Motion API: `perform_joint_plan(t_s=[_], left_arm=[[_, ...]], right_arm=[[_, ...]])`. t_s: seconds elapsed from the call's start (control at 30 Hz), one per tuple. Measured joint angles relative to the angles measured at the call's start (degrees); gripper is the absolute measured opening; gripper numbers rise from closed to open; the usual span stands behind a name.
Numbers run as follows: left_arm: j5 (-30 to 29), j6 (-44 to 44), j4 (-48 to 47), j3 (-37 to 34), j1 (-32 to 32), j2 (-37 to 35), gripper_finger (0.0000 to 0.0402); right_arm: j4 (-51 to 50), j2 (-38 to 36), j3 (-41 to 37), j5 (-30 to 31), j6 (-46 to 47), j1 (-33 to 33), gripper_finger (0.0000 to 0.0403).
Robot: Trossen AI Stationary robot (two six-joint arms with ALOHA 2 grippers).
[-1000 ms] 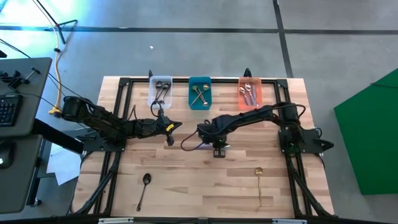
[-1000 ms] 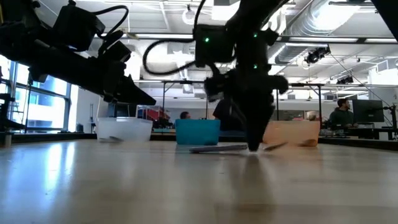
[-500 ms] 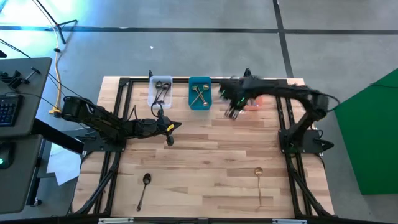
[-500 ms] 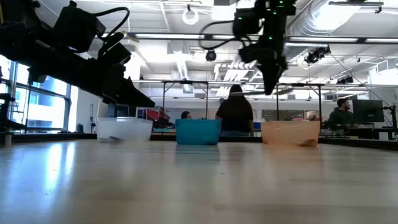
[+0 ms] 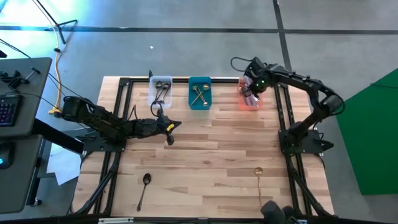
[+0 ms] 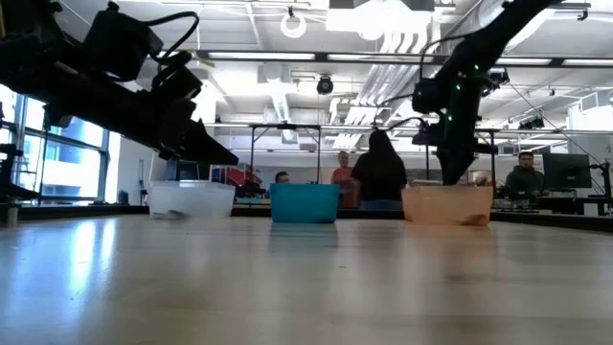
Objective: Sort silverware by color (type)
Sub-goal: Put the purple spoon into the orange bin
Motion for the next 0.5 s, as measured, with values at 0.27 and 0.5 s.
perform_joint_plan(t_s=[0.27,0.5], left_arm=[[-0.13,-0.18,0.04,0.00,0.79,0.00,0.0003],[0.29,-0.78,0.04,0.00,1.17,0.01,0.0003]], right_arm=[[7.33,0.00,-4.95,-4.41,1.13,-2.99,0.0004],[7.45,0.00,-5.74,-5.20,0.60,-2.99,0.0005]])
